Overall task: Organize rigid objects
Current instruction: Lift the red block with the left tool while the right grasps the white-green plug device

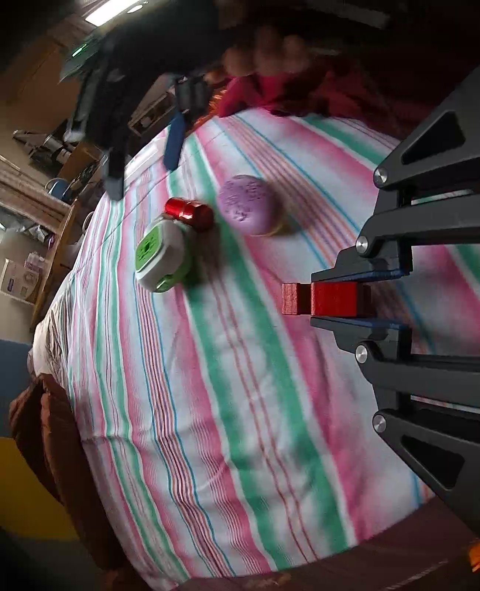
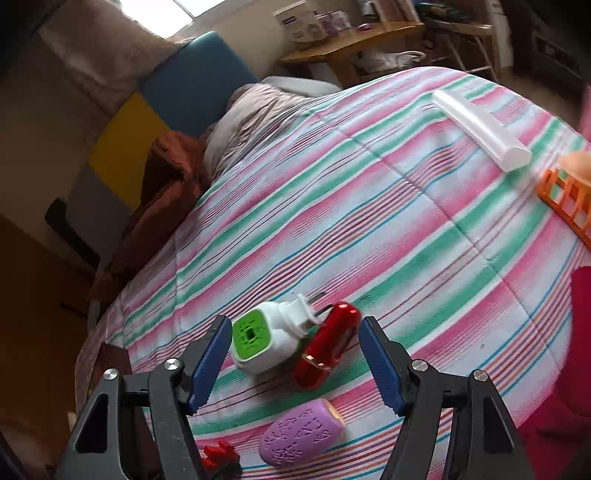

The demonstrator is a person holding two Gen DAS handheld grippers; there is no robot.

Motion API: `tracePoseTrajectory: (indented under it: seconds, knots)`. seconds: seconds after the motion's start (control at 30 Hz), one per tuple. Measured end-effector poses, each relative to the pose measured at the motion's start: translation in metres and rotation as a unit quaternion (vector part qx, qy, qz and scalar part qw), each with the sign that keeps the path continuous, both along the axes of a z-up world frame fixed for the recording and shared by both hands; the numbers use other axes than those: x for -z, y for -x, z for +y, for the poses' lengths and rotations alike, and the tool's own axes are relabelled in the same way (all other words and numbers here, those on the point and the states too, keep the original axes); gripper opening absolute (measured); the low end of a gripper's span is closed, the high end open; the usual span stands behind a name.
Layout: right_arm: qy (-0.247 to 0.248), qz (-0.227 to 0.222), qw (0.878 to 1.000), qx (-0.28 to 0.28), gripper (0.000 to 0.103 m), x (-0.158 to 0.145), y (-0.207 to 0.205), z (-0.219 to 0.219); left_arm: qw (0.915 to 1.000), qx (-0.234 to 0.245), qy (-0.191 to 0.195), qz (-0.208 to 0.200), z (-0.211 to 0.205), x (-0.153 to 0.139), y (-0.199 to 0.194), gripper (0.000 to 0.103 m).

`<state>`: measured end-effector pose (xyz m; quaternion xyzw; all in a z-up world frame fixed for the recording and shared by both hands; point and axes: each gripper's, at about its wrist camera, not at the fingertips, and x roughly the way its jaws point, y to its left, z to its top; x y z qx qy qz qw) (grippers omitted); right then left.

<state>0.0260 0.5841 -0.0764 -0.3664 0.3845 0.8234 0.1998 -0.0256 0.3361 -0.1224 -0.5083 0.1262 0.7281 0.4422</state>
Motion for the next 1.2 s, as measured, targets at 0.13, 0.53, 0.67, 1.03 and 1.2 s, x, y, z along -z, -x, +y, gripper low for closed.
tracePoseTrajectory:
  seconds: [0.13,0.53,0.67,1.03,1.2]
  knots:
    - [0.008,-0.002,0.999,-0.052,0.081,0.003,0.013,-0.016,0.9999,-0.004,-0.009,0.011,-0.016,0.0,-0.009,0.014]
    - [0.059,-0.041,0.995,-0.073,0.088,0.026,0.061,-0.016,0.9996,-0.001,-0.025,0.016,-0.03,0.002,-0.015,0.014]
    - [0.052,-0.066,0.992,-0.092,0.089,0.037,0.086,-0.018,0.9994,0.0,-0.028,0.021,-0.029,0.002,-0.019,0.014]
    - [0.02,-0.101,0.991,-0.09,0.091,0.044,0.119,-0.022,0.999,-0.001,-0.042,0.016,-0.034,0.003,-0.018,0.014]
    - [-0.028,-0.138,0.985,-0.101,0.063,0.05,0.122,-0.034,0.9988,-0.003,-0.046,0.017,-0.034,0.003,-0.018,0.014]
